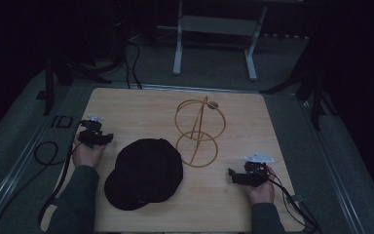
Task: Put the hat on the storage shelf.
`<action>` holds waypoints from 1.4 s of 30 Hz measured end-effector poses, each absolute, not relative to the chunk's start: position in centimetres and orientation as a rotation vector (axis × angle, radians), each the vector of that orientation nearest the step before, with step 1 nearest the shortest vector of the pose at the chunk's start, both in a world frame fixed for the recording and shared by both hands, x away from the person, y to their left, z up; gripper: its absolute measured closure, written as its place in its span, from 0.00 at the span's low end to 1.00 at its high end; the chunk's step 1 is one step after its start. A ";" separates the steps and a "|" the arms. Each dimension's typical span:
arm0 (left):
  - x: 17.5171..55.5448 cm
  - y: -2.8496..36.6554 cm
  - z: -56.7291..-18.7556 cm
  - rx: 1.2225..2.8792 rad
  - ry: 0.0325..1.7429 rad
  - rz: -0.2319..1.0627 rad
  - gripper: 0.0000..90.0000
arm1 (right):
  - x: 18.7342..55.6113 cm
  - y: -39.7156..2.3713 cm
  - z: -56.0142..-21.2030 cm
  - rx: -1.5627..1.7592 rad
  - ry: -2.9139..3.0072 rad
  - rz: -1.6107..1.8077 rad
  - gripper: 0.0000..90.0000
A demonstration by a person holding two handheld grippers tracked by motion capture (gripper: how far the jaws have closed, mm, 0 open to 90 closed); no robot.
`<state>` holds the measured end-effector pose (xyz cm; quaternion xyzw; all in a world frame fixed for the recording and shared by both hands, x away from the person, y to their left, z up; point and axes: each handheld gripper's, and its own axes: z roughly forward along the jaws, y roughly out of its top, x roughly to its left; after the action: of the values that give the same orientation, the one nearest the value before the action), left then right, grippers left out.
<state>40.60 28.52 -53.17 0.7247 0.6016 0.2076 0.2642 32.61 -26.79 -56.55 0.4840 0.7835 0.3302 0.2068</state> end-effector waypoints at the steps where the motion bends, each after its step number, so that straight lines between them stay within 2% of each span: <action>1: 40.2 28.8 -52.6 1.936 1.622 0.545 0.55 | 32.6 -26.8 -56.5 1.348 2.182 0.920 0.12; 16: 37.8 29.0 -50.6 1.953 1.603 0.450 0.54 | 32.6 -26.8 -56.5 1.346 2.185 0.920 0.12; 42: 35.3 27.0 -48.9 1.988 1.447 0.318 0.52 | 32.7 -26.8 -56.5 1.349 2.183 0.920 0.12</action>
<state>35.31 26.99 -48.91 0.7583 0.5519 0.1212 0.3251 32.68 -26.77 -56.55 0.4842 0.7835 0.3303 0.2064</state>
